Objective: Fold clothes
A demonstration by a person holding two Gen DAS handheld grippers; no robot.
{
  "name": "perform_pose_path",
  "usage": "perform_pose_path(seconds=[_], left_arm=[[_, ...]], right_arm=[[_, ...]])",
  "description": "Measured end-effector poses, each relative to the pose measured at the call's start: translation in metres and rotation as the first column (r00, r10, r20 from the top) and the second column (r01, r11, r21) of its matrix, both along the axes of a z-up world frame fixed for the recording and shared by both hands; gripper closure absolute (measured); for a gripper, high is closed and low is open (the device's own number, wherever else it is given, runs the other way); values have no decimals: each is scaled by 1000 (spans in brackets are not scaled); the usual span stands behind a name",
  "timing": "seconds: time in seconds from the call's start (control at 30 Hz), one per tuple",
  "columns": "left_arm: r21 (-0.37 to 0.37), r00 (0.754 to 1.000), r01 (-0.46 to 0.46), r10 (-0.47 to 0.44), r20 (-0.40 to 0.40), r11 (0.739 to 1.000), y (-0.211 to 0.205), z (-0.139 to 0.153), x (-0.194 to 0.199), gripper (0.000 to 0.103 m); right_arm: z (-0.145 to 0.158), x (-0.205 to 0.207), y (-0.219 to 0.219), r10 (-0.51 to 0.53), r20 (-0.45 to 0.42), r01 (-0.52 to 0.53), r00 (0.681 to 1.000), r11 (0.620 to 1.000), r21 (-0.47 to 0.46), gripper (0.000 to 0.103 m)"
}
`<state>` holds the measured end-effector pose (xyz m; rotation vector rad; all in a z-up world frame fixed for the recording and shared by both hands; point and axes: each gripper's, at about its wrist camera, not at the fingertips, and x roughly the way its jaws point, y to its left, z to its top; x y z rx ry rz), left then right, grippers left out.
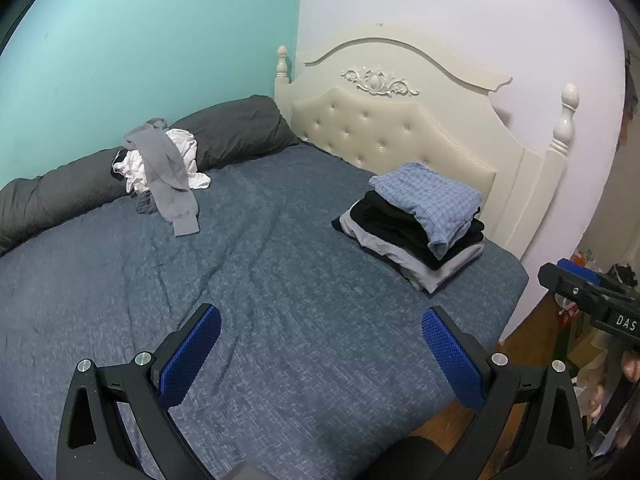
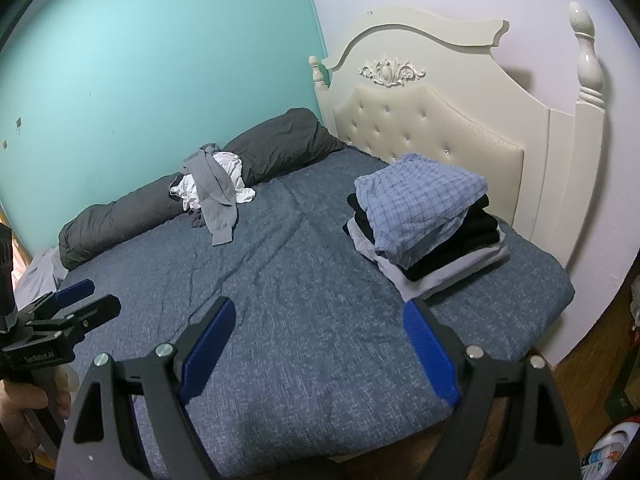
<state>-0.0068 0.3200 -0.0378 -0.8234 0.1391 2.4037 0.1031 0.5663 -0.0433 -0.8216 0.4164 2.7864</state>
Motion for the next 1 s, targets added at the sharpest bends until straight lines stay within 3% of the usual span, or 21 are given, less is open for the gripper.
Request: perform_pose_path(seconds=[1.0], left_arm=[[-17,999,13,-13,-32,1000,10,7,10,0]], right_arm=[[-3,14,3,-45,-8,45,999,999,16,16]])
